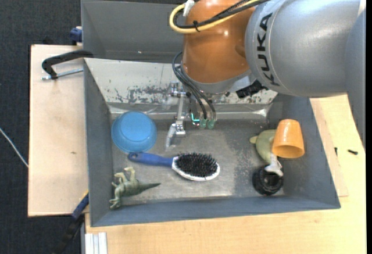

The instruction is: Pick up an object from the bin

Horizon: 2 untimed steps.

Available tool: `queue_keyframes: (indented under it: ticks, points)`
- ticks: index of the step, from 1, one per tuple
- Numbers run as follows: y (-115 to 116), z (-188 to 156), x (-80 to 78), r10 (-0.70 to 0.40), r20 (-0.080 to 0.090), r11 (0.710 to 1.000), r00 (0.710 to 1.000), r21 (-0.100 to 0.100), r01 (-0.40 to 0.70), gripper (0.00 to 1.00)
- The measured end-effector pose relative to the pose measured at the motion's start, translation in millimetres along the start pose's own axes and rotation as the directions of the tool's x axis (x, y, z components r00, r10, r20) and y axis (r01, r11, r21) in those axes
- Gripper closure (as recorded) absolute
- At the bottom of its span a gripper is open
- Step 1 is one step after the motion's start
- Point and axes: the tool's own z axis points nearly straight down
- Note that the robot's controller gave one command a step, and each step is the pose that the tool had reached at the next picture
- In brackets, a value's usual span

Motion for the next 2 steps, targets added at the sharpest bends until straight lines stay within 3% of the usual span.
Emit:
queue_keyframes:
  ticks: [1, 2]
  points:
    - [-60, 127, 43.5, -0.011, 0.015, 1.0, 1.0, -0.003, 0.011, 0.0]
    - [-59, 107, 45.0, 0.189, 0.012, 0.982, 0.982, -0.005, -0.189, 0.0]
